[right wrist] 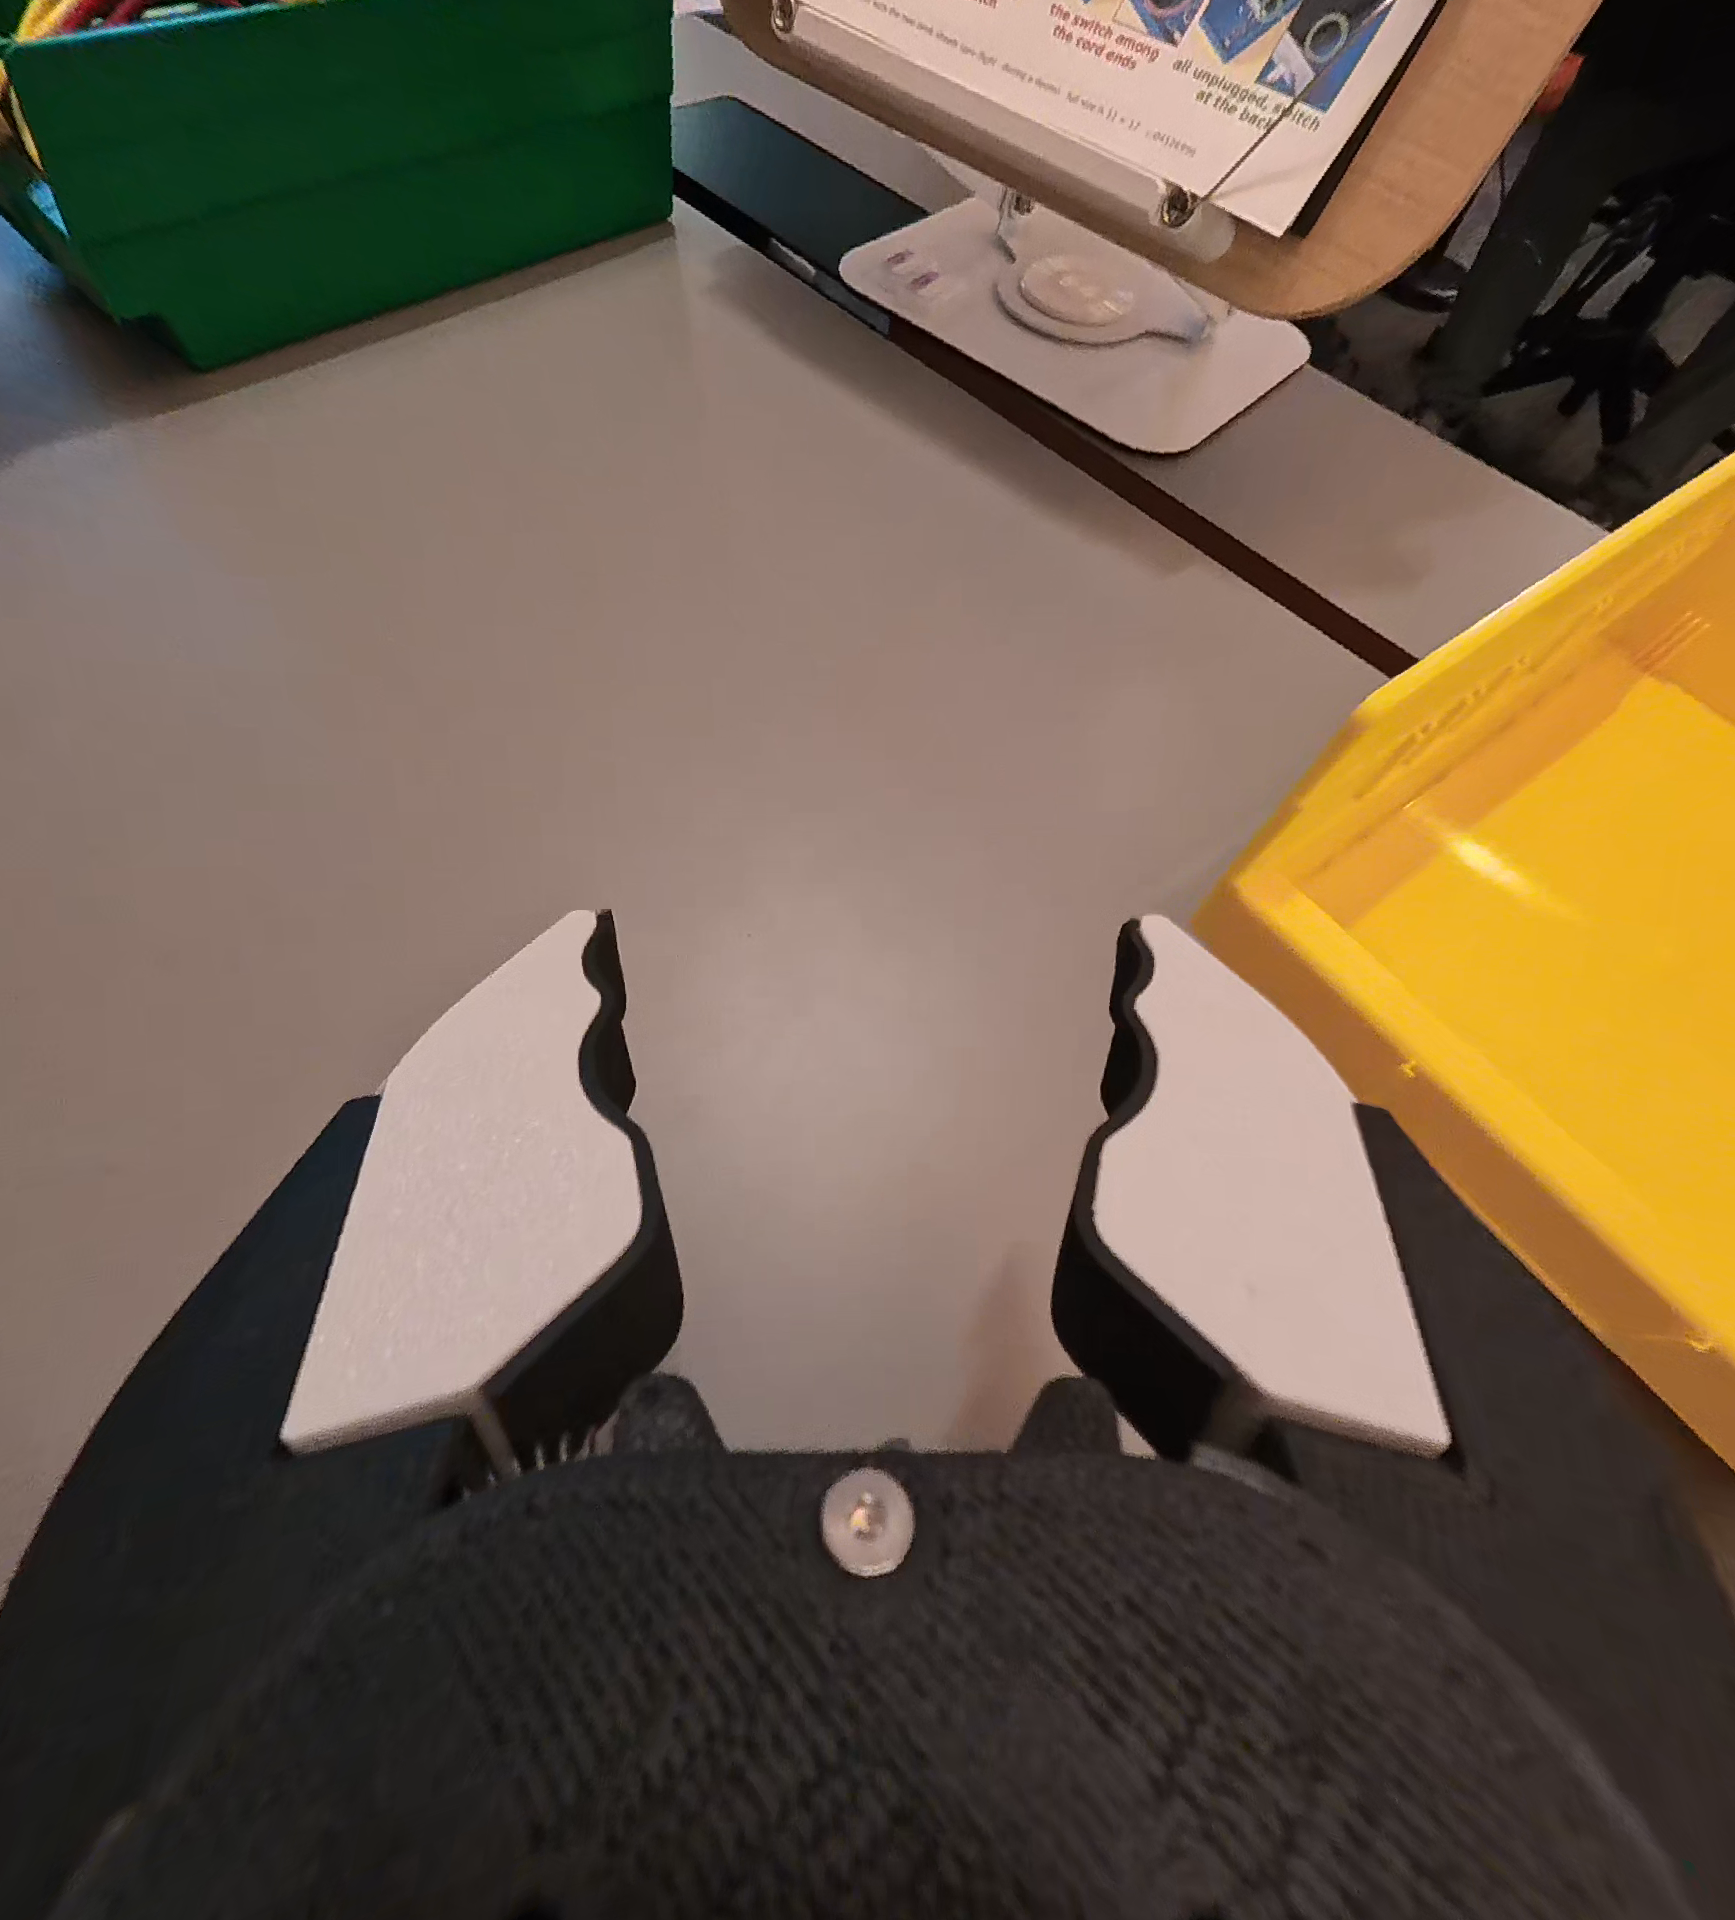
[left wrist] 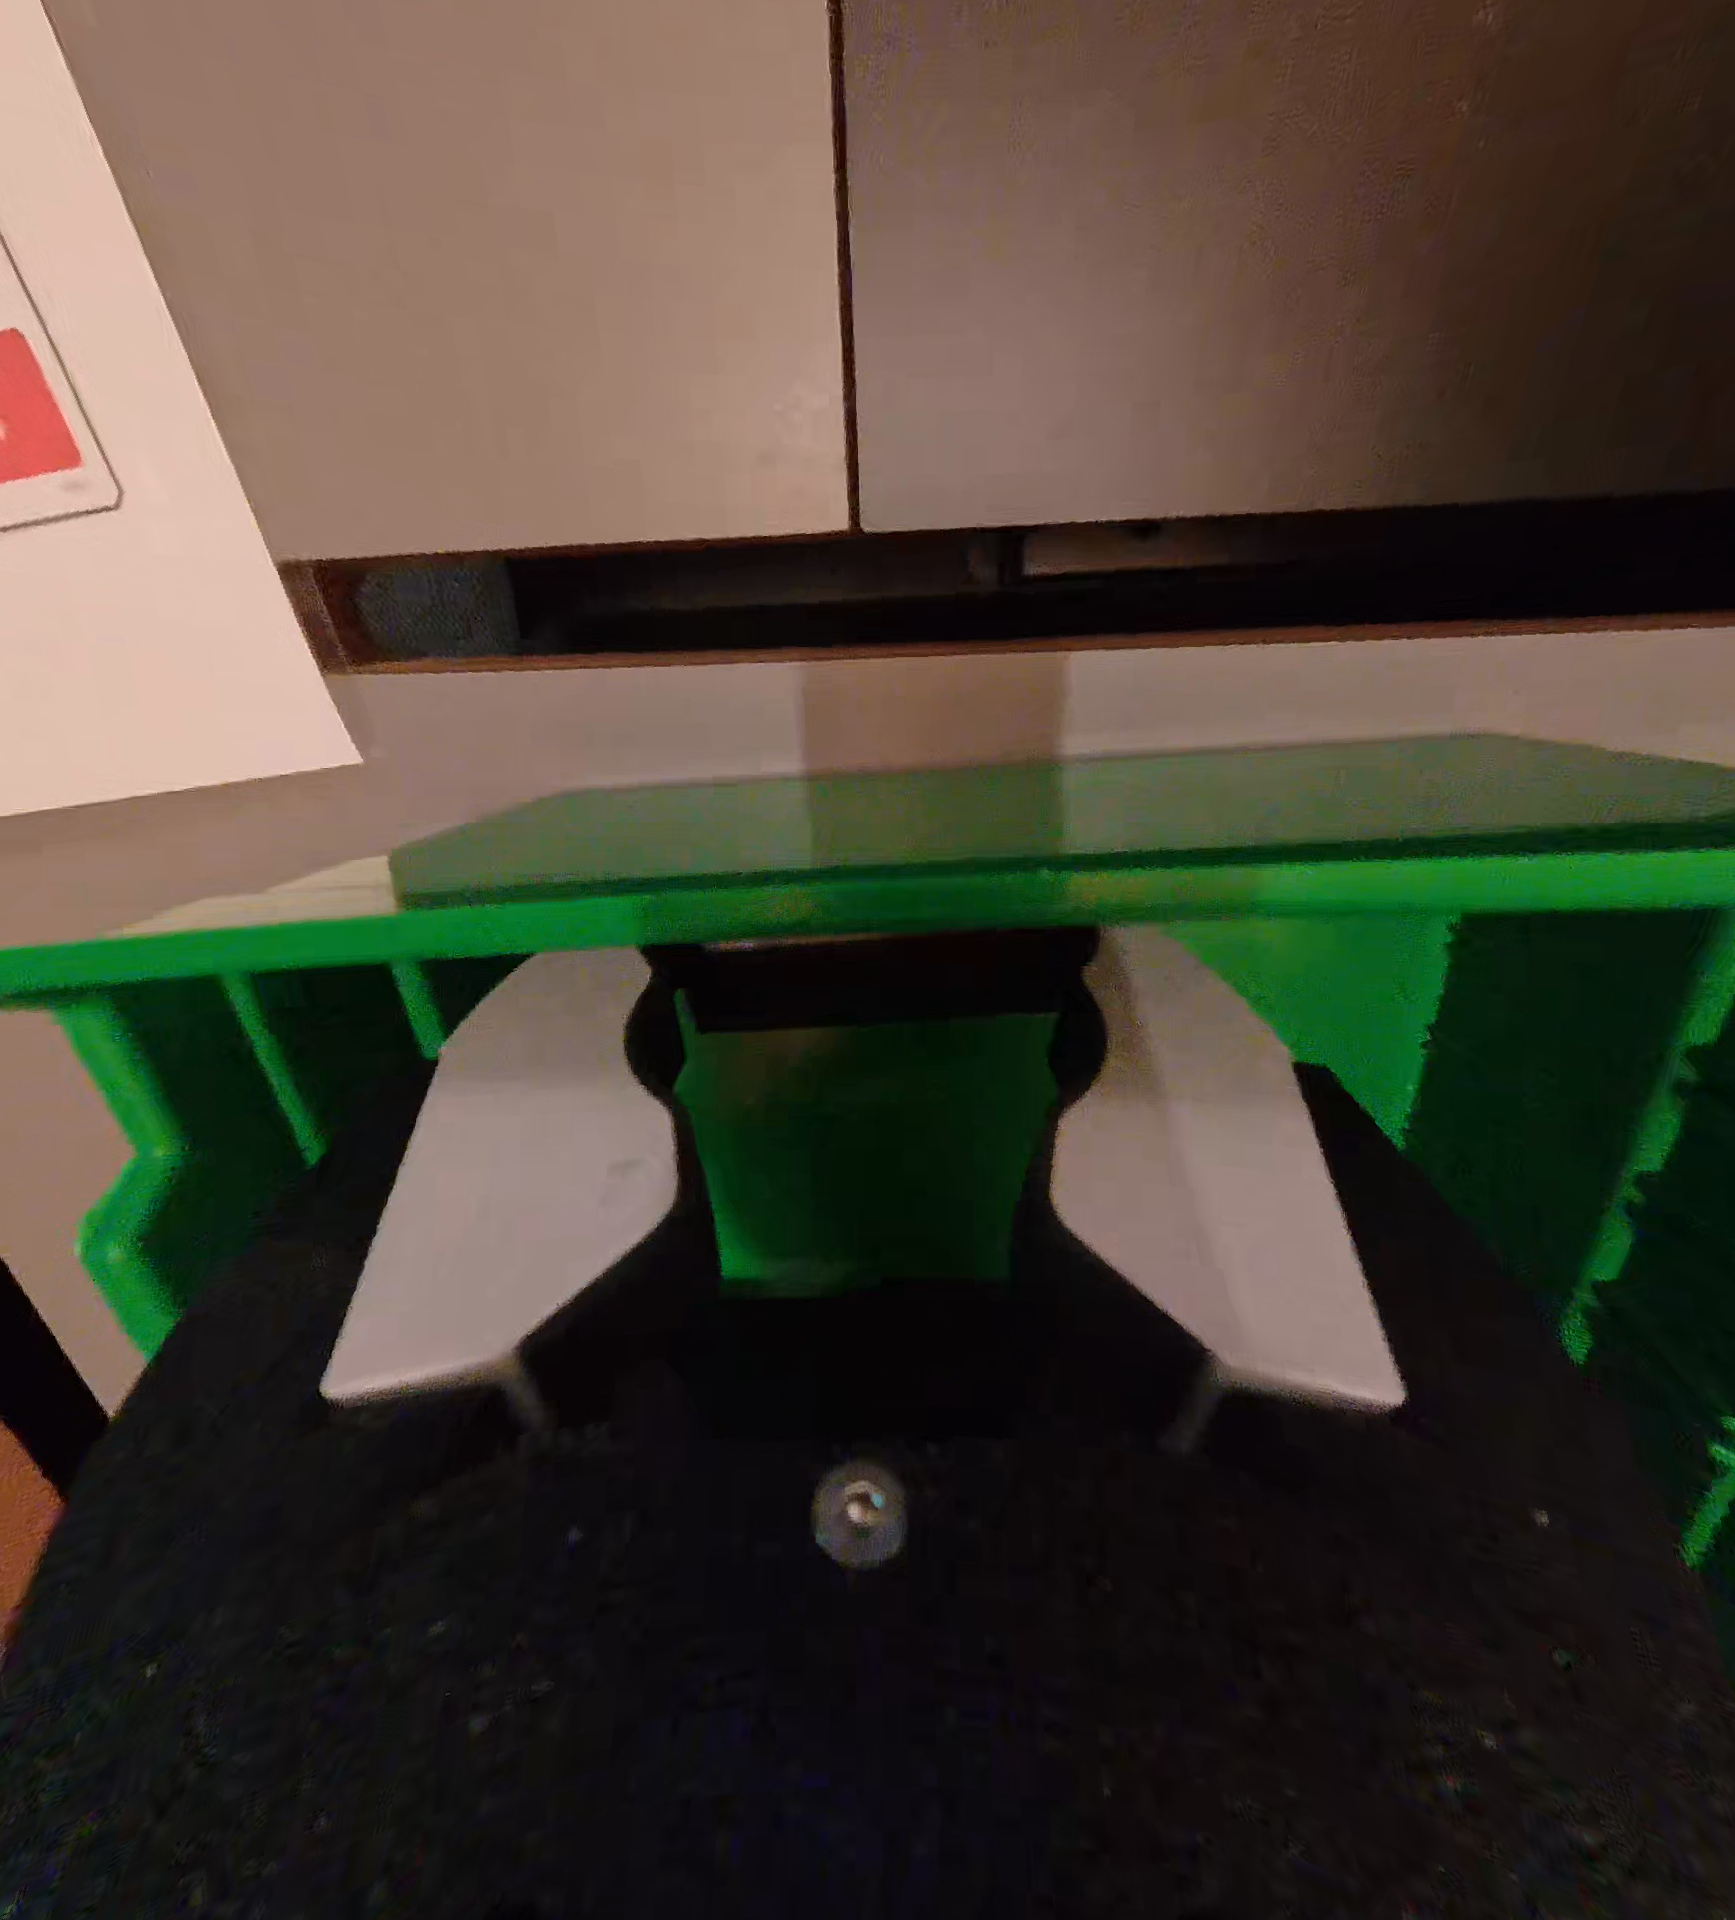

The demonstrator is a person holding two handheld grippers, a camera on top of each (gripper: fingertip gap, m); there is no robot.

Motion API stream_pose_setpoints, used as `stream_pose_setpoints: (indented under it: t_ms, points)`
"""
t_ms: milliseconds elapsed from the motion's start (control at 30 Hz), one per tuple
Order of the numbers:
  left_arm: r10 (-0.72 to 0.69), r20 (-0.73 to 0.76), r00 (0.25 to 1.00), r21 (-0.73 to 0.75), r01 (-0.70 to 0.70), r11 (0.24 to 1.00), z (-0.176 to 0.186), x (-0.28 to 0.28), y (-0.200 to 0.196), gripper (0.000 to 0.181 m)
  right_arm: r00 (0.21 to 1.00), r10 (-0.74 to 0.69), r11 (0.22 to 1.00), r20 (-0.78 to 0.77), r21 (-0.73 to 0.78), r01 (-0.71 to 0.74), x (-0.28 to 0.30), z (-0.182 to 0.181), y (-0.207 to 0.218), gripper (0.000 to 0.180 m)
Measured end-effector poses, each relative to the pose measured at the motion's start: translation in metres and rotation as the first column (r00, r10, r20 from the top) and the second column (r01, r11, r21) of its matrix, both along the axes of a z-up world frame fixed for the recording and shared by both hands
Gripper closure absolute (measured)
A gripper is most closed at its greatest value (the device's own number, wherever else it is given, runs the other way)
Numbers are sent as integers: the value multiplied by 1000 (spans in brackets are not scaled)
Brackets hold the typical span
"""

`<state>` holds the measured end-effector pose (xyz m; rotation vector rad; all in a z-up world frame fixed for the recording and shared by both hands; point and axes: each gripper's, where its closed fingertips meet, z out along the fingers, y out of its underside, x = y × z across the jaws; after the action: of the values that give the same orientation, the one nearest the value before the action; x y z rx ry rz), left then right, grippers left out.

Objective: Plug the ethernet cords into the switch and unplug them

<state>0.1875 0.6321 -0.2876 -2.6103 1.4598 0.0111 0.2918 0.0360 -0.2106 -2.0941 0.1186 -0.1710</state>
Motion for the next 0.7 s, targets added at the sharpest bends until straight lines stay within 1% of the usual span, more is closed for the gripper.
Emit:
stream_pose_setpoints:
  t_ms: [100, 167, 267, 333, 367, 400, 467, 533, 600, 700]
  points:
    - [-90, -35, 995, 30, 91, 995, 5, -5, -1, 112, 1000, 7, 1000, -3, -6, -7, -1, -2, 1, 90]
    - [-132, -20, 991, 72, 134, 988, 22, -5, -1, 111, 1000, 11, 1000, 6, -1, -11, -2, 0, 1, 90]
    - [-176, 160, 971, 45, 171, 984, 68, 7, -24, 112, 999, 19, 999, 51, 45, -22, -5, 12, 5, 90]
    - [-225, 311, 924, 42, 223, 974, 109, 14, -52, 112, 995, 37, 995, 91, 89, -46, -10, 24, 10, 86]
    - [-262, 395, 881, 36, 270, 962, 131, 18, -73, 113, 993, 53, 990, 107, 121, -66, -15, 31, 13, 86]
    - [-302, 487, 820, 20, 336, 942, 152, 21, -101, 112, 990, 71, 984, 120, 157, -90, -21, 39, 17, 86]
    - [-356, 676, 645, -18, 497, 867, 192, 23, -170, 112, 984, 103, 965, 143, 223, -134, -35, 54, 24, 86]
    - [-346, 803, 485, -49, 632, 773, 219, 15, -239, 112, 977, 128, 940, 170, 294, -174, -50, 72, 32, 87]
    - [-336, 870, 359, -51, 746, 664, 230, 3, -302, 112, 967, 138, 912, 215, 352, -209, -65, 88, 39, 89]
    - [-284, 923, 259, -80, 851, 518, 225, -15, -387, 113, 935, 129, 892, 330, 374, -255, -87, 102, 49, 93]
